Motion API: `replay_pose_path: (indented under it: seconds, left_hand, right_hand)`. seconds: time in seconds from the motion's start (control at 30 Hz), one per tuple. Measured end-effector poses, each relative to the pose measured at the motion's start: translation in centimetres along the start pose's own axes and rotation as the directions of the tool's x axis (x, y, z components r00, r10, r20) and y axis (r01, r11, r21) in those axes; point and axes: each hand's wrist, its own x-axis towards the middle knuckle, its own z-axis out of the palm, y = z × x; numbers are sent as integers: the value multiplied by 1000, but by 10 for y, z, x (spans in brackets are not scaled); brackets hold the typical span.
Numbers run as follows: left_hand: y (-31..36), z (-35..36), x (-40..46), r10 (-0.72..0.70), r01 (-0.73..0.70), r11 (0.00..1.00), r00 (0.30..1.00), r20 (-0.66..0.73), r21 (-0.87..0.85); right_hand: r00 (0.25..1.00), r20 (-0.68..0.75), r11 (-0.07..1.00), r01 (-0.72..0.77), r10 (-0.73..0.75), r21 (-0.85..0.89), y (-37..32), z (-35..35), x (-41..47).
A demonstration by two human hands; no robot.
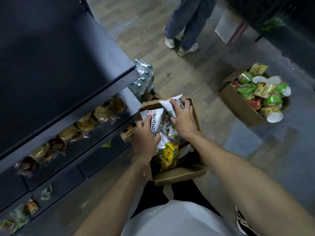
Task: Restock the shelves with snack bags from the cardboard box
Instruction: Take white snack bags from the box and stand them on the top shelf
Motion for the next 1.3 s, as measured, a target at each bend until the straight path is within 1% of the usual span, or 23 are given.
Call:
replay_pose_path:
  seconds: [0.13,0.2,0.3,0.37,0.47,0.57,0.73,0.9,0.97,1.1,1.2,1.3]
  left_hand:
    - [0,-7,1,75,-75,997,997,-1,24]
    - [0,-10,0,88,-88,995,996,2,37]
    - [4,-16,-6,97,-98,994,995,21,43]
    - [6,-20,-14,91,-92,995,996,26,35]
    - [12,-25,-31,79,-79,995,997,4,66]
    - [20,-32,-48,66,-61,995,996,-55,84]
    - [30,-53,-82,7,7,997,984,-176,78]
    - [19,-77,-127,-41,67,995,948,-317,71]
    - [9,-89,-146,-68,103,992,932,-356,79]
    - [-12,-121,-182,-121,178,980,891,-438,91]
    - [-26,-149,-201,-150,222,971,851,-503,86]
    - [-38,-184,-212,-148,245,965,810,-567,99]
  right_hand:
    - [997,-80,998,11,-6,56,-2,-18,-16]
    - [994,-107,997,-18,27,81,-2,-25,-24]
    - [996,-45,989,-71,78,133,-4,-39,-35]
    - [998,-6,989,-61,62,137,-5,-48,-45]
    - [1000,-27,991,-9,13,137,-7,-55,-63]
    - [999,-54,989,8,0,150,-12,-60,-76]
    - [988,-98,977,136,-121,166,-23,-73,-96]
    - [979,-45,970,204,-200,134,-47,-83,-123]
    - [959,-25,952,284,-283,112,-61,-83,-134]
    - [906,1,900,421,-424,110,-102,-82,-151]
    - [880,-25,871,473,-474,130,-144,-88,-160]
    - [844,-62,828,536,-533,164,-188,-97,-171]
